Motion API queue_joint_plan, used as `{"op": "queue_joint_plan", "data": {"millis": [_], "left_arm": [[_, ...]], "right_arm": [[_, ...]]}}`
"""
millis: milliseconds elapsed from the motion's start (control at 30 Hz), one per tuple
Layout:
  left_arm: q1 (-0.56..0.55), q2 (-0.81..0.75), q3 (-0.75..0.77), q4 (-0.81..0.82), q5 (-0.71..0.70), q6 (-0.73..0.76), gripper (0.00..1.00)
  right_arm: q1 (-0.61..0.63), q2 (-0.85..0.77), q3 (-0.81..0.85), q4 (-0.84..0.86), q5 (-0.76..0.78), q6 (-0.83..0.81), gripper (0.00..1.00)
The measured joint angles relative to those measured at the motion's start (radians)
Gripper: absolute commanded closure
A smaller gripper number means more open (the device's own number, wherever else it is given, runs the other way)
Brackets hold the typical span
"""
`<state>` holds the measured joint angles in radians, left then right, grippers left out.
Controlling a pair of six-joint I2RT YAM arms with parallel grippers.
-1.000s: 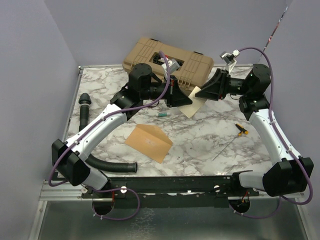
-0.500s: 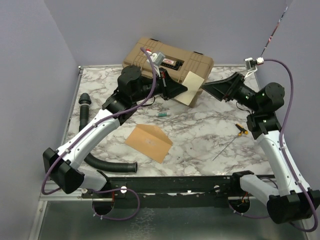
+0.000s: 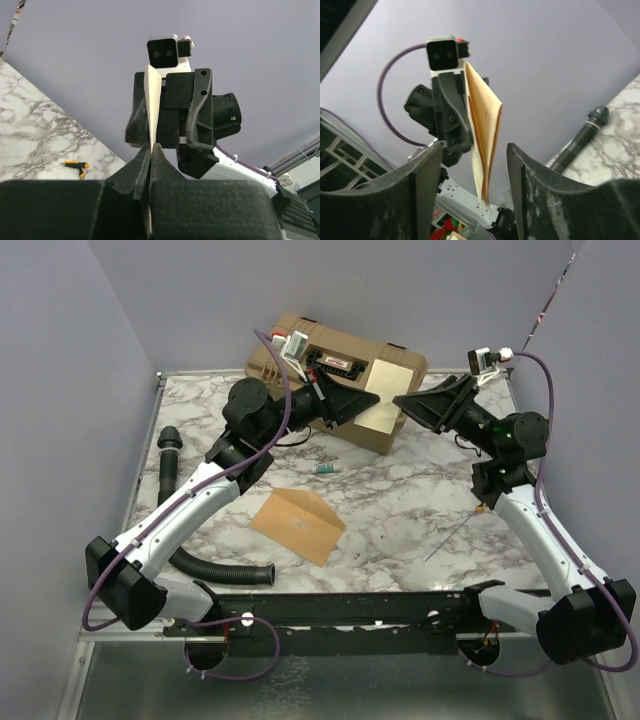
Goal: Place the letter into the envelope and seal it
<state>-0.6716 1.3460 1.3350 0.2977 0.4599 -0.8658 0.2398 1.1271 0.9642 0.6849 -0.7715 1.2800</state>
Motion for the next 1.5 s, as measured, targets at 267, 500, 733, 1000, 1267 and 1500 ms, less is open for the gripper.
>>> {"op": "queue_joint_plan", "data": {"millis": [267,500,733,1000,1267,1500], "left_arm": [[0.0,0.0,-0.021,0.047,-0.005,-0.056,1.0],[0.0,-0.006,-0.06,0.064,-0.008,-0.062,0.95],[0.0,-0.072,-0.128,-0.031,-0.066,-0.003,0.17],[0.002,-0.189,-0.218,-0.431,-0.304,0.061,0.05],[0.008,-0.185,-0.423,-0.847,-0.567,-0.13,0.41],[0.016,-0.167,-0.564,-0.971,-0.657,-0.27,0.67]], "right_arm": [[0.015,0.049,0.016,0.113,0.001,0.062,0.71],[0.021,0.057,0.017,0.092,0.022,0.056,1.0],[0.023,0.056,0.017,-0.019,0.035,-0.021,1.0],[0.051,0.064,0.013,-0.42,0.093,-0.377,1.0],[0.235,0.212,-0.027,-0.605,0.155,-0.68,1.0],[0.384,0.431,0.003,-0.658,0.19,-0.786,1.0]]}}
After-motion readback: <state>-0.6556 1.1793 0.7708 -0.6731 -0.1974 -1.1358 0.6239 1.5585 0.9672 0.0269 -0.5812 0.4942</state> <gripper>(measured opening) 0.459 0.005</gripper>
